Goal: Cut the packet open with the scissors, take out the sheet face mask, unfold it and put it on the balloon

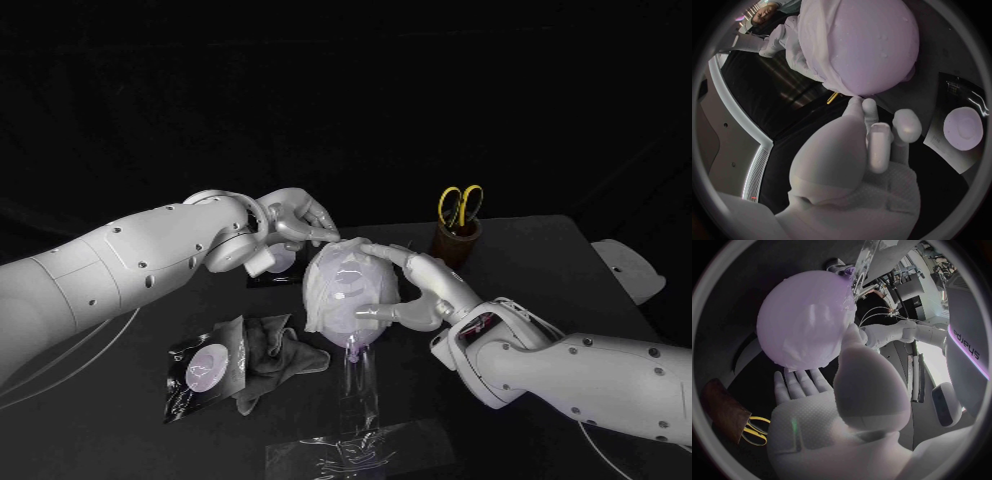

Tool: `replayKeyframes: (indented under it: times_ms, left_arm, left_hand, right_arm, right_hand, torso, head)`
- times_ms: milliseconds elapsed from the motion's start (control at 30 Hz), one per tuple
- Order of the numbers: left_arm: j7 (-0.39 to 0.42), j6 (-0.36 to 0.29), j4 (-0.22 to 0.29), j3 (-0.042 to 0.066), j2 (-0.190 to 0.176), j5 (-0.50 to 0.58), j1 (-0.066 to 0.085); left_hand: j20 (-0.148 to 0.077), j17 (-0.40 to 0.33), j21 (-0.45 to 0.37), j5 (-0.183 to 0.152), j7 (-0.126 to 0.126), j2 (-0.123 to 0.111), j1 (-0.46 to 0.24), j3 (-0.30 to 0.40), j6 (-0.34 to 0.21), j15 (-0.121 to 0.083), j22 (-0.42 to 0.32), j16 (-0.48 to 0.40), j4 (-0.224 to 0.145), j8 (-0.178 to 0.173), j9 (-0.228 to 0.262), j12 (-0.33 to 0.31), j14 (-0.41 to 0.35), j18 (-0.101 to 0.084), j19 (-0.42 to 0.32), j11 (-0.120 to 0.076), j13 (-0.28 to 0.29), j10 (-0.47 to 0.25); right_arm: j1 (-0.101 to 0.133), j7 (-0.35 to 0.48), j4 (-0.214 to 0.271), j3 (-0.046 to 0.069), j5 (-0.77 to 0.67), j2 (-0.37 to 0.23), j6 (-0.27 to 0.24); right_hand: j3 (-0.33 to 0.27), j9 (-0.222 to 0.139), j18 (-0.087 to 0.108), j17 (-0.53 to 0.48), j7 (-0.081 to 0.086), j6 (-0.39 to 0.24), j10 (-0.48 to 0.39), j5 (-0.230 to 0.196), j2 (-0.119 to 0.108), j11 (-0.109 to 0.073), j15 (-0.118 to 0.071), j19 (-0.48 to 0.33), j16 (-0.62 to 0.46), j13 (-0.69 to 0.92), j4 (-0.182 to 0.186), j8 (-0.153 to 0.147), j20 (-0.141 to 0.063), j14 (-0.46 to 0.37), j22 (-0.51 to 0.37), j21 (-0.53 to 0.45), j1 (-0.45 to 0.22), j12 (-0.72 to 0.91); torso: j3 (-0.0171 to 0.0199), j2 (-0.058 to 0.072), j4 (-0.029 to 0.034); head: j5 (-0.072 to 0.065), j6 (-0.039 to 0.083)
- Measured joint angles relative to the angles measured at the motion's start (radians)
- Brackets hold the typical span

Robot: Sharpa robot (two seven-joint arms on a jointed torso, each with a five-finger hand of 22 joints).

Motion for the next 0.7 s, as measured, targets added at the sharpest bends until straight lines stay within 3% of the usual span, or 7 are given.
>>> replayKeyframes:
  times_ms: [67,200,233,367,633,667,700]
  left_arm:
    - [0.002,-0.005,0.0,0.0,0.0,0.004,0.0]
    - [0.008,-0.02,0.0,0.0,-0.001,0.013,0.0]
    - [0.009,-0.025,0.0,0.0,-0.001,0.016,0.0]
    - [0.014,-0.042,0.0,0.0,-0.002,0.026,0.0]
    - [0.016,-0.071,-0.006,0.0,-0.004,0.041,0.0]
    - [0.015,-0.073,-0.006,0.0,-0.004,0.043,0.0]
    - [0.014,-0.075,-0.007,0.0,-0.005,0.045,0.0]
  left_hand:
    - [-0.004,0.0,0.008,0.0,0.0,-0.027,-0.013,0.067,-0.009,0.0,0.013,0.006,-0.001,0.009,0.0,0.015,0.0,0.0,0.008,0.006,0.0,0.006]
    - [-0.003,0.0,0.027,0.0,0.0,-0.112,-0.074,0.271,-0.024,0.0,0.04,0.01,-0.01,0.038,0.0,0.047,0.0,-0.015,0.023,0.005,0.004,0.016]
    - [-0.002,0.0,0.032,0.0,0.0,-0.14,-0.102,0.339,-0.025,0.0,0.05,0.014,-0.022,0.049,0.0,0.056,0.0,-0.015,0.032,0.009,0.074,0.025]
    - [-0.002,0.0,0.047,0.0,-0.002,-0.213,-0.173,0.512,-0.027,0.0,0.073,0.022,-0.069,0.073,0.0,0.085,0.0,-0.015,0.05,0.005,0.129,0.055]
    - [-0.001,0.0,0.059,0.012,-0.007,-0.25,-0.32,0.695,-0.032,0.0,0.099,0.023,-0.183,0.092,0.0,0.096,0.0,-0.016,0.063,-0.017,0.134,0.087]
    - [-0.001,0.0,0.059,0.012,-0.007,-0.25,-0.335,0.702,-0.039,0.0,0.098,0.023,-0.19,0.093,0.005,0.089,0.0,-0.016,0.063,-0.018,0.117,0.086]
    - [-0.001,0.0,0.059,0.014,-0.005,-0.25,-0.346,0.705,-0.045,0.0,0.094,0.023,-0.193,0.093,0.052,0.075,0.0,-0.016,0.063,-0.02,0.097,0.078]
  right_arm:
    - [0.0,0.0,0.0,0.0,0.0,0.0,0.0]
    - [0.0,0.0,0.0,0.0,0.0,-0.001,0.001]
    - [0.0,0.0,0.0,0.0,0.0,-0.001,0.002]
    - [0.0,0.0,0.001,0.0,0.0,-0.001,0.003]
    - [0.0,0.0,0.001,0.0,0.0,-0.002,0.004]
    - [0.0,0.0,0.001,0.0,0.0,-0.002,0.004]
    - [0.0,0.0,0.001,0.0,0.0,-0.003,0.004]
  right_hand:
    - [0.0,0.0,0.0,0.0,0.0,0.0,0.0,0.0,0.0,0.0,0.0,0.0,0.0,0.0,0.0,0.0,0.0,0.0,0.0,0.0,0.0,0.0]
    - [0.0,0.0,0.0,0.0,0.0,0.0,0.0,0.0,0.001,0.0,0.0,0.004,0.0,0.0,0.0,0.0,0.004,0.0,0.0,0.0,0.001,0.0]
    - [0.0,0.0,0.0,0.0,0.0,0.0,0.0,0.0,0.001,0.0,0.0,0.004,0.0,-0.001,0.0,-0.001,0.004,0.0,0.001,0.0,0.001,0.0]
    - [0.0,-0.001,0.0,0.0,0.0,0.0,0.0,0.0,0.001,0.0,0.0,0.004,0.0,-0.001,0.0,-0.001,0.004,0.0,0.001,0.0,0.001,0.0]
    - [0.003,-0.001,0.0,0.0,0.0,0.0,0.0,0.0,0.001,0.0,0.0,0.003,0.0,-0.001,-0.003,-0.001,0.004,0.0,0.001,0.0,0.001,0.0]
    - [0.003,-0.002,0.0,0.0,0.0,0.0,0.0,0.0,0.001,0.0,0.0,0.003,0.0,-0.001,-0.003,-0.001,0.004,0.0,0.001,0.0,0.001,-0.001]
    - [0.003,-0.002,0.0,0.0,0.0,0.0,0.0,0.0,0.001,0.0,0.0,0.003,0.0,-0.001,-0.003,-0.001,0.004,0.0,0.001,0.0,0.001,-0.001]
  torso:
    - [0.0,0.0,0.0001]
    - [-0.0001,0.0,0.0002]
    - [-0.0001,0.0,0.0003]
    - [-0.0003,0.0,0.0002]
    - [-0.0002,0.0,0.0]
    - [-0.0002,0.0,0.0]
    - [-0.0001,0.0,0.0]
  head:
    - [0.001,0.0]
    - [0.002,0.001]
    - [0.003,0.001]
    - [0.004,0.001]
    - [0.005,0.0]
    - [0.005,0.0]
    - [0.005,0.001]
